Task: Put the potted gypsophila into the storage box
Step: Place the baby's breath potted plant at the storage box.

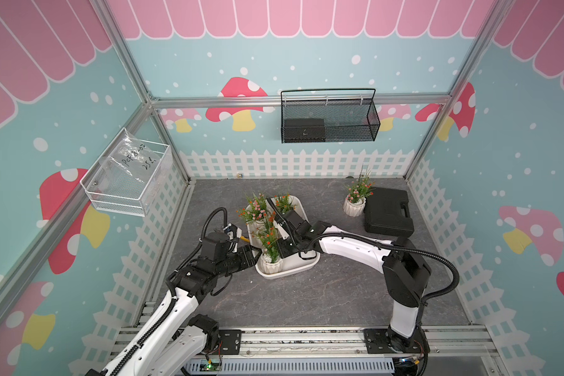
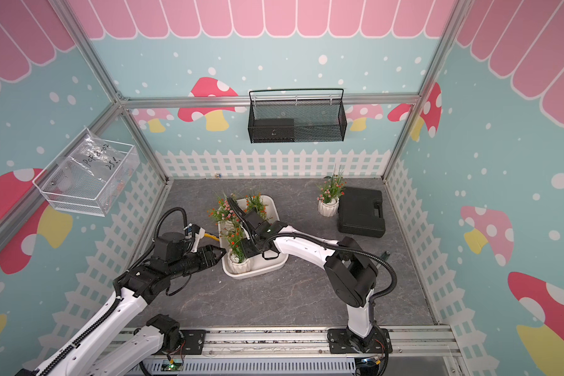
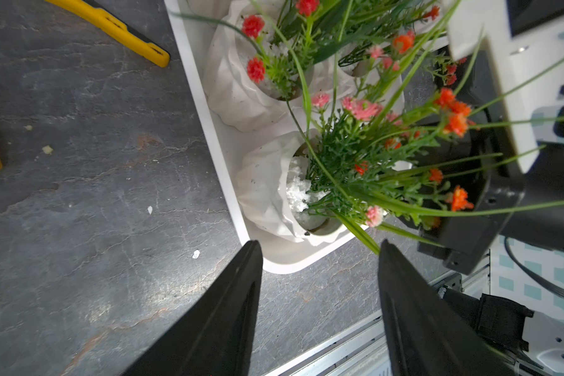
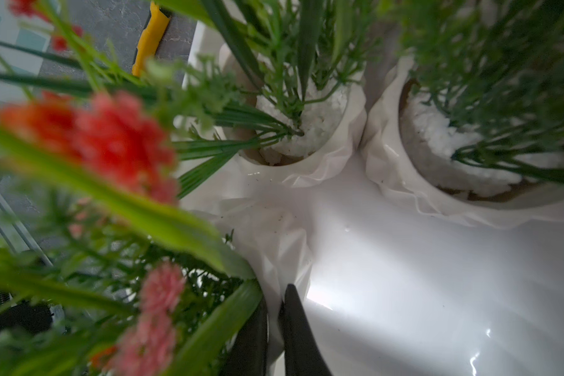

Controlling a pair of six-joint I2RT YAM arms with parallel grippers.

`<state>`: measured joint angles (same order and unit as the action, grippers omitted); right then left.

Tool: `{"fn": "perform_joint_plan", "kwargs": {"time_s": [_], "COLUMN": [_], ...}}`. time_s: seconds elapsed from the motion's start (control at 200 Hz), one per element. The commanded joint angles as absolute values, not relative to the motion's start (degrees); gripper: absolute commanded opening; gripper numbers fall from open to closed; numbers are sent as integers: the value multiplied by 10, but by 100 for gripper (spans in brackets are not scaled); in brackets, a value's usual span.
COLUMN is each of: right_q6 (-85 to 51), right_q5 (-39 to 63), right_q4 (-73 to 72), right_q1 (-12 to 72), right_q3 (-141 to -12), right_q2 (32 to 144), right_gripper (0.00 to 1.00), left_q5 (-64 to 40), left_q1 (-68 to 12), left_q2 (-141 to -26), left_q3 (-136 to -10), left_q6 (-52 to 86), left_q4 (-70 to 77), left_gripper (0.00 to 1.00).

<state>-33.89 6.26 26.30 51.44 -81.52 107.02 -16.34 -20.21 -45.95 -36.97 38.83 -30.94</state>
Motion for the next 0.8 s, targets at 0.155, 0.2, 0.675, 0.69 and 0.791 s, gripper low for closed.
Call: {"fn": "perform_joint_plan", "kwargs": {"time_s": [0.155, 0.2, 0.675, 0.69, 0.791], "right_q6": [-338, -338, -337, -338, -341], "right_q5": [84, 86, 79, 78, 65], "right_q4": [223, 224, 225, 225, 226], "right_q1": [518, 518, 518, 518, 517], "right_q3": [-819, -818, -804, -802, -787], "right_q2": [1082, 1082, 1060, 1058, 1028], "right_gripper": [7, 8, 24, 24, 27], "left_q5": [-169, -168, -165, -165, -165], "left_q1": [-198, -198, -199, -199, -199], "left_q2": [-443, -441, -435, -434, -432], "left_q3": [-357, -357, -351, -351, -350], "left_q6": [391, 391, 391, 391, 390], "left_q4": [-296, -296, -294, -295, -295], "left_gripper": [59, 59, 61, 61, 61]}}
